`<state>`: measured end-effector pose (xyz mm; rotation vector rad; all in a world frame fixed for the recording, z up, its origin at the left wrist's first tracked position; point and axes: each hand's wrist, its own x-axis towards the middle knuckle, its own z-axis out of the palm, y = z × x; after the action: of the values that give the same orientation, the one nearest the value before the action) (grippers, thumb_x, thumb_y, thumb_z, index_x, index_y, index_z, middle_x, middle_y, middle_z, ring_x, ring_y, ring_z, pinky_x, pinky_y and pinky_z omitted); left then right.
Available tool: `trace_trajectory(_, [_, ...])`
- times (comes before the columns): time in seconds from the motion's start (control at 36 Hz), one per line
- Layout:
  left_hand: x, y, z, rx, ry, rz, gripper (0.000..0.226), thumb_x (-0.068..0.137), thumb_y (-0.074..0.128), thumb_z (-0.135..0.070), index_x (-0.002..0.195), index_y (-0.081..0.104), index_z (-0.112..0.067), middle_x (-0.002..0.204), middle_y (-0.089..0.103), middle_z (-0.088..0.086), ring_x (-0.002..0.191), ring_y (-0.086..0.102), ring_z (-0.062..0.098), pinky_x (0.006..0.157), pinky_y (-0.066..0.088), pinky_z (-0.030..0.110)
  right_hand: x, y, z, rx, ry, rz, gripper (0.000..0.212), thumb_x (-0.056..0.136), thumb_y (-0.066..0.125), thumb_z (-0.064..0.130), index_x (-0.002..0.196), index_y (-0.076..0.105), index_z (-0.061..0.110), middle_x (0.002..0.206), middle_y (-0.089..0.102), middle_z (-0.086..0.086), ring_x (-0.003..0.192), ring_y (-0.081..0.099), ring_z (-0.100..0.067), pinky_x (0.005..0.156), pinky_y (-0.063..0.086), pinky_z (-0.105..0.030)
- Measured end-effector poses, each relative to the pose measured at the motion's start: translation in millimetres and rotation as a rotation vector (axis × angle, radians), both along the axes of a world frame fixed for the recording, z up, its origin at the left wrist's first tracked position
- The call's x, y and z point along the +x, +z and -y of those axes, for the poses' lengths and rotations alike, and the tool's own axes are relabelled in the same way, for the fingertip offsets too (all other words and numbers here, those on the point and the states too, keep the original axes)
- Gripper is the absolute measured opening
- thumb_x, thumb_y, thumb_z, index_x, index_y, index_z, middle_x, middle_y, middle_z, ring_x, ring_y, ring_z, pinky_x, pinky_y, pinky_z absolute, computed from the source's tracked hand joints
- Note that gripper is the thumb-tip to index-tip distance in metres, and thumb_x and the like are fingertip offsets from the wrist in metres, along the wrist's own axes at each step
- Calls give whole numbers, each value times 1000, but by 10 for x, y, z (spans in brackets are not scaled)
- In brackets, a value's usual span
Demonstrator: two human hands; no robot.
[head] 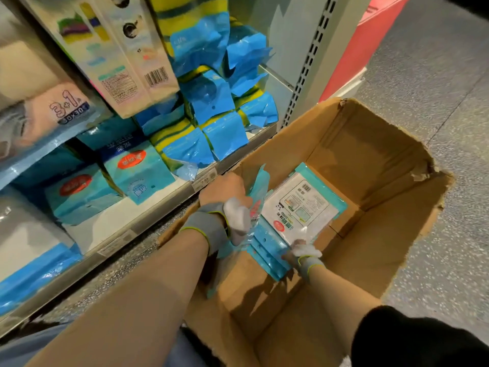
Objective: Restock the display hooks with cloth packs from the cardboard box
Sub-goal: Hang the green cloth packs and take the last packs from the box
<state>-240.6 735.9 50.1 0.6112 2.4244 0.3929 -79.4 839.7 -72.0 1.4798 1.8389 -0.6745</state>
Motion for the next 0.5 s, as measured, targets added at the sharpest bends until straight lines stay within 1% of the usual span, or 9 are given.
trace_trajectory(0.08, [-33, -50, 1, 62, 1, 17, 27, 80, 56, -13, 57, 43, -18, 78, 55, 3, 76, 55, 26, 62, 41, 28, 7, -239, 68, -29, -81, 2, 50, 97, 45, 33, 141, 24, 19, 139, 44, -2, 128, 44, -19, 105, 35, -24])
trace_trajectory(0.14, [-45, -104, -8, 77, 6, 20, 29, 81, 56, -13, 56, 41, -18, 78, 56, 5, 73, 52, 25, 59, 40, 27, 13, -386, 98, -18, -82, -24, 57, 95, 48, 34, 140, 18, 20, 134, 47, -4, 123, 48, -22, 101, 36, -27])
trace_trajectory(0.19, [-38, -139, -9, 80, 22, -6, 29, 81, 56, -15, 57, 42, -18, 84, 61, 7, 76, 54, 25, 60, 41, 27, 45, -495, 138, 6, -130, -69, 61, 90, 54, 32, 140, 22, 18, 131, 48, -11, 120, 48, -28, 96, 38, -31])
trace_trajectory(0.25, [-26, -167, -22, 81, 28, -18, 30, 82, 57, -16, 57, 41, -19, 90, 63, 7, 81, 57, 26, 62, 41, 28, 14, -516, 170, 13, -208, -120, 60, 88, 56, 24, 138, 24, 15, 131, 48, -15, 122, 47, -31, 98, 39, -34])
trace_trajectory(0.36, [-12, -177, -42, 93, 18, 16, 32, 83, 57, -16, 58, 37, -20, 85, 57, 7, 80, 54, 27, 63, 40, 28, -91, -552, 84, -14, -153, -16, 59, 85, 51, 28, 139, 33, 13, 122, 52, -9, 121, 48, -28, 93, 36, -31])
trace_trajectory(0.39, [-13, -167, -42, 76, 22, 27, 31, 83, 57, -17, 60, 37, -20, 83, 55, 6, 78, 52, 26, 62, 40, 28, -125, -515, 74, -6, -134, -16, 62, 85, 54, 32, 141, 33, 14, 121, 53, -8, 122, 47, -27, 99, 36, -31])
trace_trajectory(0.44, [9, -139, -56, 70, 10, 51, 17, 83, 57, -18, 72, 44, -21, 86, 54, 5, 80, 52, 26, 63, 40, 29, -112, -397, 85, -39, -88, -36, 74, 87, 61, 36, 146, 20, 19, 132, 50, -6, 127, 45, -26, 108, 31, -33])
trace_trajectory(0.47, [24, -110, -55, 67, -3, 64, 9, 83, 57, -19, 87, 49, -20, 91, 55, 5, 84, 54, 28, 66, 43, 30, -81, -402, 115, -54, -72, -83, 83, 84, 66, 37, 146, 14, 24, 136, 45, -7, 128, 42, -28, 110, 29, -38])
trace_trajectory(0.5, [22, -107, -57, 57, -3, 77, 21, 84, 57, -20, 103, 50, -18, 97, 56, 6, 91, 57, 29, 71, 47, 33, -63, -351, 141, -54, -78, -110, 90, 80, 71, 34, 146, 10, 26, 139, 41, -8, 129, 40, -30, 110, 29, -40])
